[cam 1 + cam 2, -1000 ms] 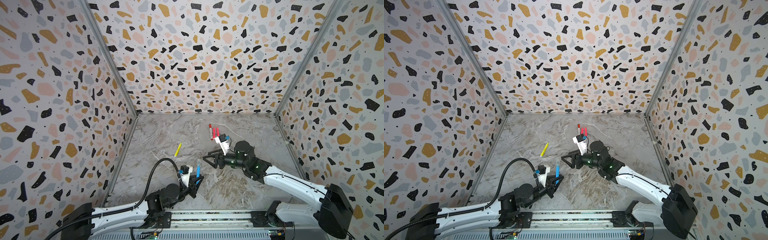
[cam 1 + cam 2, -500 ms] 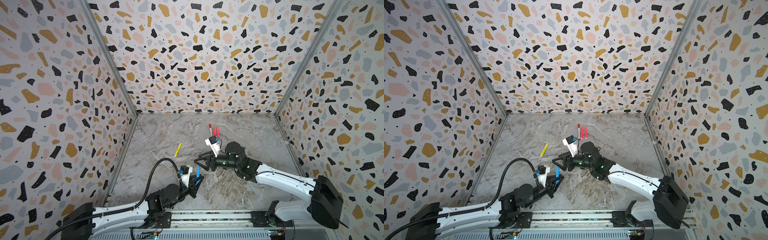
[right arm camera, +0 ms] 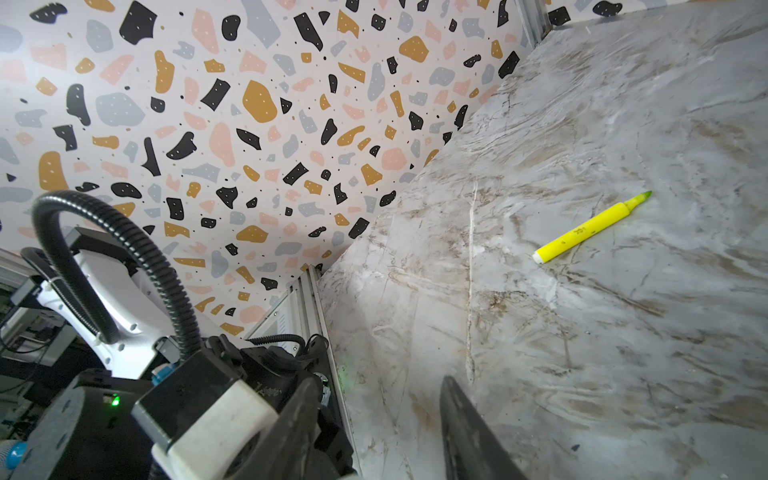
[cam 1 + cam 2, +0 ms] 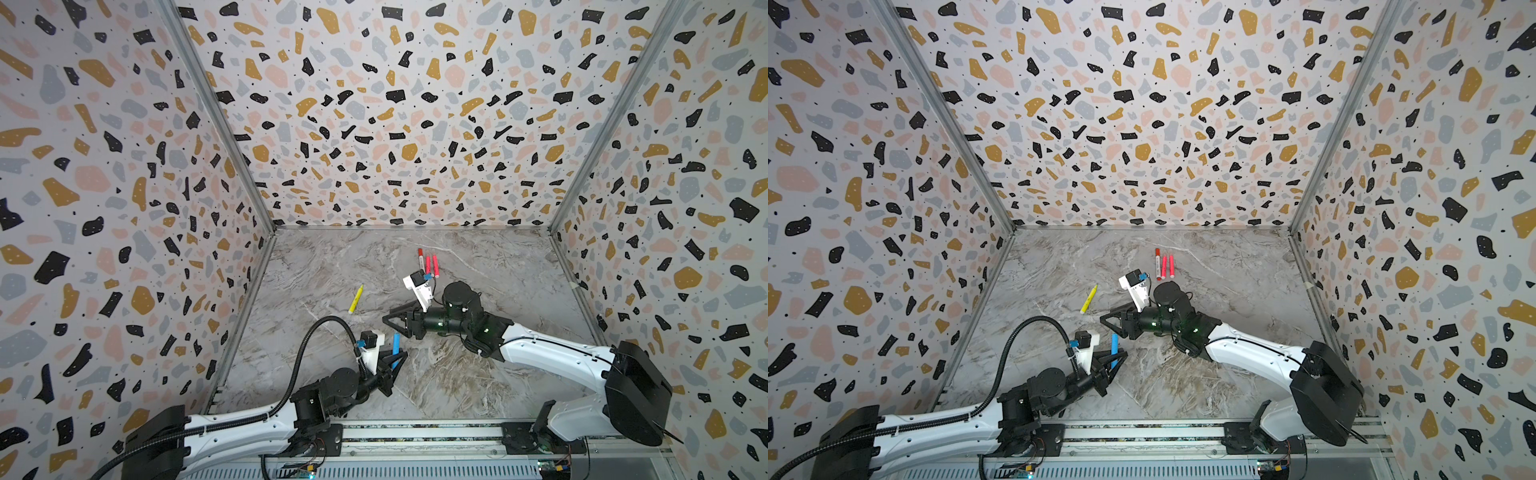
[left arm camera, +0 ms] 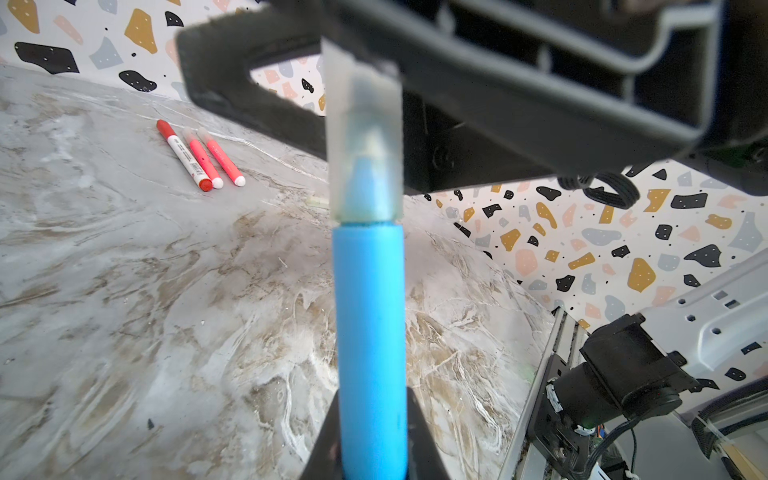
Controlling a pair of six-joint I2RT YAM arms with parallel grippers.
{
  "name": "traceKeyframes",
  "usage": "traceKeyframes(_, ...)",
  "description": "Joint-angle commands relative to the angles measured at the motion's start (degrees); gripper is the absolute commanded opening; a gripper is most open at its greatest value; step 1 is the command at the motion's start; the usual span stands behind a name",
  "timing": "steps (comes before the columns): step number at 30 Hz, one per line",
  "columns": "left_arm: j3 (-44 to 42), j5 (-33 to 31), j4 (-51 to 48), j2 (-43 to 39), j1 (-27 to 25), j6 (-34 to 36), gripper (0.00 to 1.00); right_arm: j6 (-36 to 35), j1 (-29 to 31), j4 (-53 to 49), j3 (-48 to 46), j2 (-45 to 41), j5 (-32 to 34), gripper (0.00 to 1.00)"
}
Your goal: Insert the pens into the pen caps
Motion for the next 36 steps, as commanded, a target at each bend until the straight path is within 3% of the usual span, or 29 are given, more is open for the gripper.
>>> traceKeyframes(1,-0.6,-0.1,3.8,-0.6,0.3,-0.6,0.00,0.5,0.6,1.9,1.9,-0.4,-0.8,0.39)
traceKeyframes(8,-0.5,-0.3,3.6,-1.2,0.3,-0.9,0.00,0.9,1.9,2.7,-0.2,-0.8,-0.9,0.14)
traceKeyframes(13,-0.2,-0.7,3.5,-2.5,0.3,-1.2,0.00,1.4,2.4,3.6,-3.1,-1.8,-0.4,0.01)
traceKeyframes(24,1.7,-3.5,1.9,-6.8,0.3,-0.7,0.00,3.6,5.3,5.8,-10.4,-1.8,3.0,0.00)
traceKeyframes(36,3.3,-5.5,2.3,-7.6,0.3,0.8,0.00,7.7,12.3,12.0,-15.4,4.4,5.0,0.00)
